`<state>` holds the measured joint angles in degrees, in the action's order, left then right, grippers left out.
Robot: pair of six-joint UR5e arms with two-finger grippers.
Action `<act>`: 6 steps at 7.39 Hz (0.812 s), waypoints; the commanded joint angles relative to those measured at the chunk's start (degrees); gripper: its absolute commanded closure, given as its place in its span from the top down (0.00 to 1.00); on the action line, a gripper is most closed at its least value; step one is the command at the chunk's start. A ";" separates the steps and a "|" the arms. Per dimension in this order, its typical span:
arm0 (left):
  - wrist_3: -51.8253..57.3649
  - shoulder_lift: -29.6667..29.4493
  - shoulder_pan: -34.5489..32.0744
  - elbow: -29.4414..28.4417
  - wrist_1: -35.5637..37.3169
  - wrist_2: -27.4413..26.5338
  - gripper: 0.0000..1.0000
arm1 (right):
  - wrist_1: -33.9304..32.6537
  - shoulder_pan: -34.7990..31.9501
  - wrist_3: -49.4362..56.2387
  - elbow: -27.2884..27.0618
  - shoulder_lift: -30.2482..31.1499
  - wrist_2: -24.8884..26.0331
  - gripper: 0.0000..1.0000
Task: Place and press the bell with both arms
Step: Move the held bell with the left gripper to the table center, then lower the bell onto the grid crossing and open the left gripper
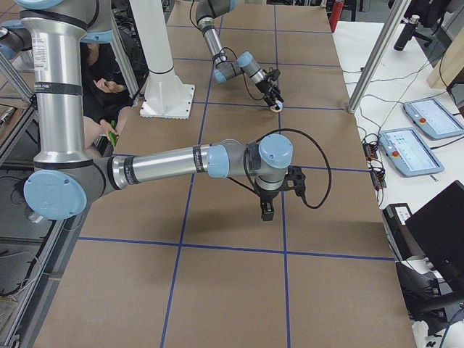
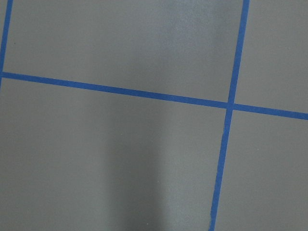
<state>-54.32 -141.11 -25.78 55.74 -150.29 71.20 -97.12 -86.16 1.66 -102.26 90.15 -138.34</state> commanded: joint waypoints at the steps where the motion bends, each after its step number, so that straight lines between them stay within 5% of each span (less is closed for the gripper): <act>1: -0.09 -0.57 -0.32 0.86 0.09 0.33 1.00 | 0.00 0.02 0.01 -0.39 -0.76 -0.09 1.00; 2: 0.00 -2.05 -1.72 1.21 0.44 0.69 1.00 | -0.26 0.02 0.01 -0.39 -2.07 0.09 1.00; 4: 0.18 -2.24 -7.24 3.92 7.42 8.83 1.00 | -0.53 2.29 -0.34 -0.22 -4.44 0.53 1.00; 6: 1.57 -1.98 -13.82 5.43 14.91 19.27 1.00 | -0.18 7.46 -11.70 0.30 -9.52 0.88 1.00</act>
<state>-53.79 -143.18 -35.45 60.30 -140.06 83.97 -97.51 -81.97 -3.16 -102.37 83.77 -137.73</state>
